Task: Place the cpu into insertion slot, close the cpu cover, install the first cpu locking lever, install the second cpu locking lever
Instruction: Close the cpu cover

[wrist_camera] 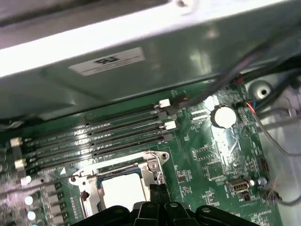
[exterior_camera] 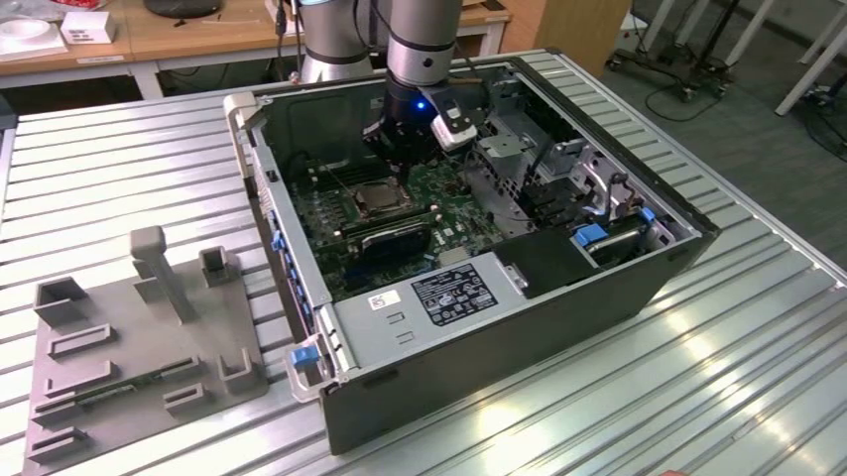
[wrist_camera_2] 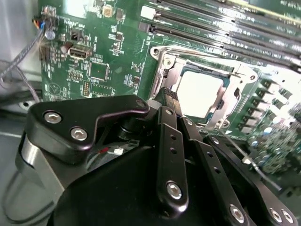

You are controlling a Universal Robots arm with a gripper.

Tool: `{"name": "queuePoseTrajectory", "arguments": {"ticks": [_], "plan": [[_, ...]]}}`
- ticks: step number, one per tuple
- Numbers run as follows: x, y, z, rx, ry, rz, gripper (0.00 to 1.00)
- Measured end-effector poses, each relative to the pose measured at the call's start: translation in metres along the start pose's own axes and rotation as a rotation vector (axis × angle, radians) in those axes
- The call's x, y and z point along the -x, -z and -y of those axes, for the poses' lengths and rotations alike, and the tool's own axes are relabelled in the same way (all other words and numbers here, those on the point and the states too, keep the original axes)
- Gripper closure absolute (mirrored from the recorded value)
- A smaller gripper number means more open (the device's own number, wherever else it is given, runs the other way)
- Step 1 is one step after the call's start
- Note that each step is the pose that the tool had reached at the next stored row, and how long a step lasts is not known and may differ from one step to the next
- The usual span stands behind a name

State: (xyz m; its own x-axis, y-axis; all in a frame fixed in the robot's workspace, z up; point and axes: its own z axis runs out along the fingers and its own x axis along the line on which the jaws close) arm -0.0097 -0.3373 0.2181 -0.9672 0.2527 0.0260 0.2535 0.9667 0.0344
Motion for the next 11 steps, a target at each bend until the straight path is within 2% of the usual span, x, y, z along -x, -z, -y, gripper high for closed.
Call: {"name": "queuePoseTrajectory", "arguments": {"ticks": [9, 11], "plan": [[0.0, -0.0013, 0.0, -0.0044, 0.163, -0.0056, 0.89], [0.0, -0.0013, 0.0001, -0.006, 0.188, -0.0064, 0.89]]}}
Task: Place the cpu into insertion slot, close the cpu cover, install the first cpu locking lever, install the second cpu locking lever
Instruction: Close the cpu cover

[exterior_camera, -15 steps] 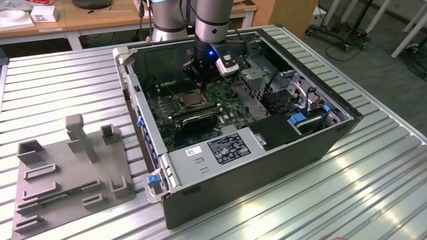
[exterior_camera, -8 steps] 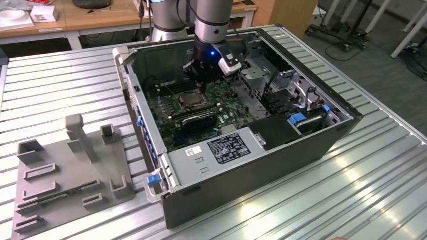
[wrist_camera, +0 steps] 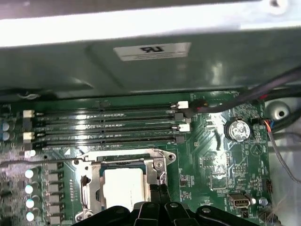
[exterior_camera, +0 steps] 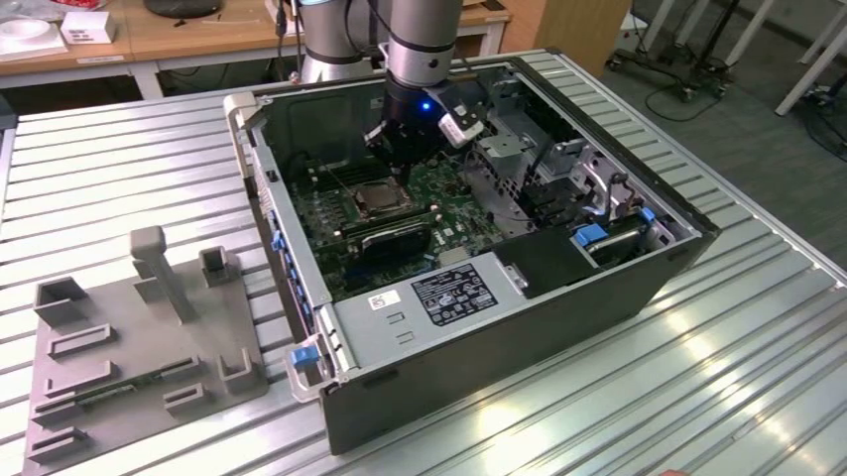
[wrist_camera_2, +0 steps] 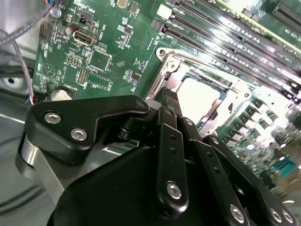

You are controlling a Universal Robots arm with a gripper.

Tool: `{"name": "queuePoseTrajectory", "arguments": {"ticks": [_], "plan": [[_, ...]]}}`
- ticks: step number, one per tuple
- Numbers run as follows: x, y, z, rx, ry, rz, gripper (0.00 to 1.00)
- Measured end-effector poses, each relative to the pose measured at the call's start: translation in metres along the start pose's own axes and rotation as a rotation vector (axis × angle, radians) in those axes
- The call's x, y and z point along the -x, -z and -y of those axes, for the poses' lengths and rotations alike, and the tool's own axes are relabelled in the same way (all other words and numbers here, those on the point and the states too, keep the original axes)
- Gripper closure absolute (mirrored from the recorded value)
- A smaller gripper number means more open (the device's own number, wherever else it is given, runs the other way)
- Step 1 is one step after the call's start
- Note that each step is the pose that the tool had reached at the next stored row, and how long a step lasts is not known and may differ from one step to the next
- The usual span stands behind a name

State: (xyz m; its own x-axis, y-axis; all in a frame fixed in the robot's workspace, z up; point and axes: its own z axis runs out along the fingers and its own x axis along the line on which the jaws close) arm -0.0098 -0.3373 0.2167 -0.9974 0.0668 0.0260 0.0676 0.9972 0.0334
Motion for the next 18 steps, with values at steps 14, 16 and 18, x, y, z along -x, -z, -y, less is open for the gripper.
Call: {"name": "queuePoseTrajectory", "arguments": {"ticks": [14, 16, 18], "plan": [[-0.0079, -0.0023, 0.0006, -0.0016, 0.042, 0.0041, 0.89], [-0.0098, -0.0024, 0.0007, -0.0014, 0.046, 0.005, 0.89], [-0.0122, -0.0025, 0.0008, -0.0014, 0.049, 0.0063, 0.89]]}}
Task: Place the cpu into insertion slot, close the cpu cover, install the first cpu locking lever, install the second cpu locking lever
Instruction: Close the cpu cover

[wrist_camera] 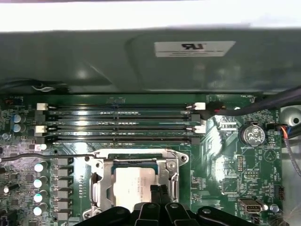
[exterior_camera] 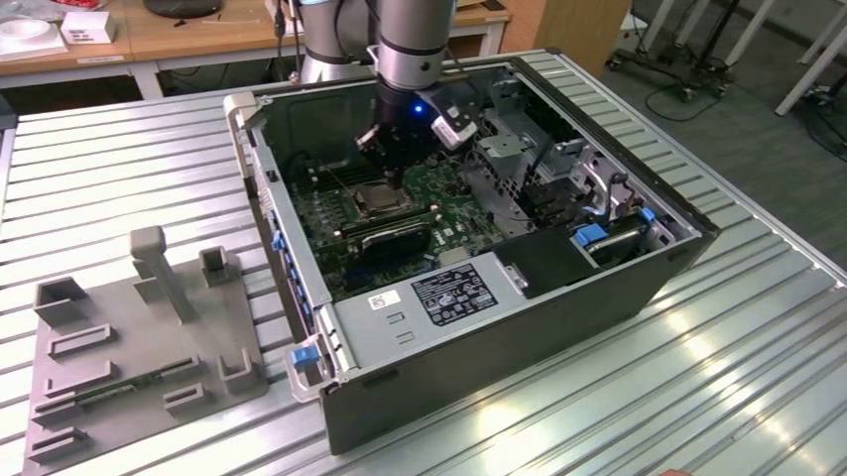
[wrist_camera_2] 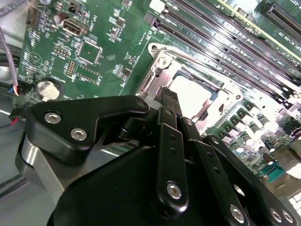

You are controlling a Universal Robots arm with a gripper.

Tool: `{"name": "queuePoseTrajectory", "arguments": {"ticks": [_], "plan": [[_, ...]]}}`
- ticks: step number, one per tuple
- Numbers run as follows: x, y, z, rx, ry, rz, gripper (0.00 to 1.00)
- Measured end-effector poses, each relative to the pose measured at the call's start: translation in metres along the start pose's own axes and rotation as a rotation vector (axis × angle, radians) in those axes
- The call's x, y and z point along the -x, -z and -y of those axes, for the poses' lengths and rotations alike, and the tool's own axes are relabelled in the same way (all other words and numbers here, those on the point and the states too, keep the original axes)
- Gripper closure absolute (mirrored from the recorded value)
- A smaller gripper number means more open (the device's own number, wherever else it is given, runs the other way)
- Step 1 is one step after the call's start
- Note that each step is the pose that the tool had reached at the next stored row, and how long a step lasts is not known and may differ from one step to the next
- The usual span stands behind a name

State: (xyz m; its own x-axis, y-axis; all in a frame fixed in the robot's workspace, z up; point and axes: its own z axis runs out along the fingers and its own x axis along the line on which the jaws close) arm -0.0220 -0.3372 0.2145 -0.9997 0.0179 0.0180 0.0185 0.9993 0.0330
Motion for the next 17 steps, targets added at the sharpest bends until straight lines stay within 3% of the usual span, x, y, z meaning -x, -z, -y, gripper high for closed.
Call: {"name": "queuePoseTrajectory", "arguments": {"ticks": [8, 17], "plan": [[-0.0089, -0.0001, 0.0002, -0.0001, 0.014, 0.0056, 0.89], [-0.0241, -0.0004, 0.0005, -0.0013, 0.025, 0.008, 0.89]]}}
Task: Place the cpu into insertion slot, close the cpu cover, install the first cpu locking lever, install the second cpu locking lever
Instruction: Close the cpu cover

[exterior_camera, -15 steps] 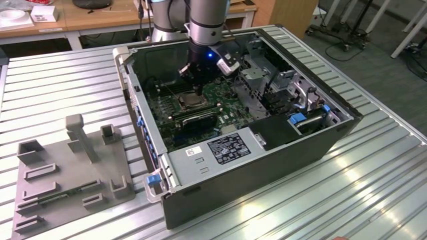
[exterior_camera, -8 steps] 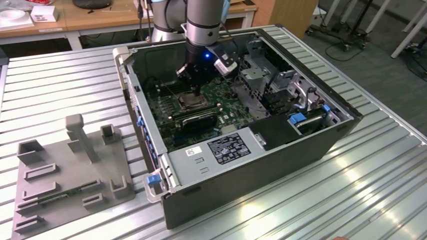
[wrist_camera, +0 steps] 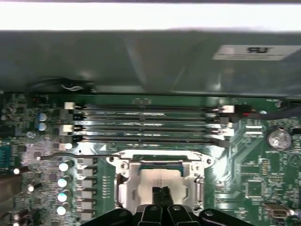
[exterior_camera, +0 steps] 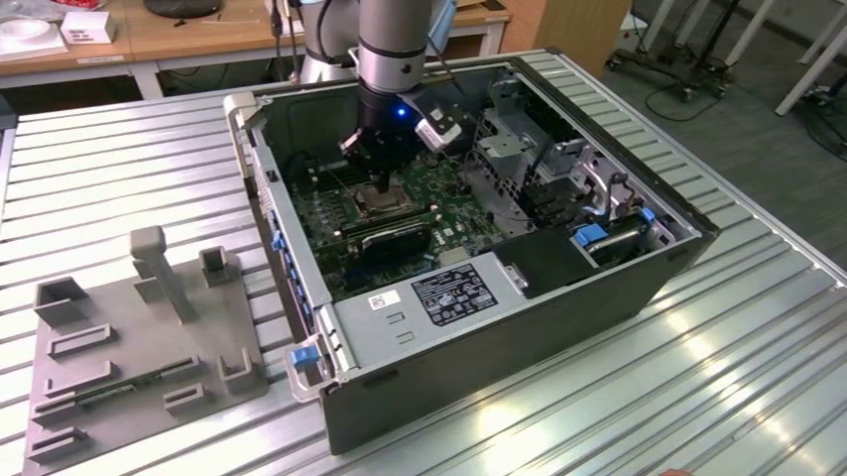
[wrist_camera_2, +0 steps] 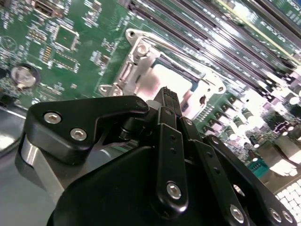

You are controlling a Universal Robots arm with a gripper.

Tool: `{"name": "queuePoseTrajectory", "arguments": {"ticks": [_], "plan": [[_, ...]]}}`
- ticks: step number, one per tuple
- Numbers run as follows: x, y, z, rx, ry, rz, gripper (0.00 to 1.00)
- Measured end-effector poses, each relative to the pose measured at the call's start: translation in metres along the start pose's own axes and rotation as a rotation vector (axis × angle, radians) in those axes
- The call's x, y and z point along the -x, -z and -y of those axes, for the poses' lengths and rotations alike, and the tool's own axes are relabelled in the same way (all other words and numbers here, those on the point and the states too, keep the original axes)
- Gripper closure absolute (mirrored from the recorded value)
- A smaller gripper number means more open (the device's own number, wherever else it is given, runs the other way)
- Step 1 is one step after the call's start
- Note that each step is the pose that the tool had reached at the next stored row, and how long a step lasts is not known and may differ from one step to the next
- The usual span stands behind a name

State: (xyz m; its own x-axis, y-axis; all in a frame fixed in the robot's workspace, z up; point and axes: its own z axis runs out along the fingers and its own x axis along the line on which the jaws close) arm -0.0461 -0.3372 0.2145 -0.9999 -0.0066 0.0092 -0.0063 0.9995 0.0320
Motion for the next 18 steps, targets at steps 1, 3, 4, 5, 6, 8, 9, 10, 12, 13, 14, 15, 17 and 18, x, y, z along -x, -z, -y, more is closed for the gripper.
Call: {"name": "queuePoseTrajectory", "arguments": {"ticks": [1, 3, 4, 5, 6, 8, 9, 10, 12, 13, 14, 15, 17, 18], "plan": [[-0.002, 0.0, 0.0, -0.0004, 0.001, 0.0001, 0.89], [-0.0065, 0.0, 0.0, -0.0013, 0.002, 0.0003, 0.89], [-0.0088, -0.0001, 0.0, -0.0018, 0.002, 0.0004, 0.89], [-0.0111, -0.0001, -0.0001, -0.0025, 0.003, 0.0005, 0.89], [-0.0136, -0.0001, -0.0001, -0.0036, 0.003, 0.0005, 0.89], [-0.0181, -0.0002, -0.0001, -0.0058, 0.004, 0.0006, 0.89], [-0.02, -0.0002, -0.0001, -0.0068, 0.004, 0.0006, 0.89], [-0.0215, -0.0002, -0.0001, -0.0073, 0.005, 0.0006, 0.89], [-0.0245, -0.0002, -0.0001, -0.0075, 0.005, 0.0008, 0.89], [-0.026, -0.0003, -0.0001, -0.0076, 0.006, 0.0008, 0.89], [-0.0273, -0.0004, -0.0002, -0.0075, 0.006, 0.0009, 0.89], [-0.0282, -0.0006, -0.0002, -0.0075, 0.006, 0.001, 0.89], [-0.0294, -0.0015, -0.0002, -0.0075, 0.006, 0.0009, 0.89], [-0.0299, -0.0022, -0.0001, -0.0075, 0.007, 0.0009, 0.89]]}}
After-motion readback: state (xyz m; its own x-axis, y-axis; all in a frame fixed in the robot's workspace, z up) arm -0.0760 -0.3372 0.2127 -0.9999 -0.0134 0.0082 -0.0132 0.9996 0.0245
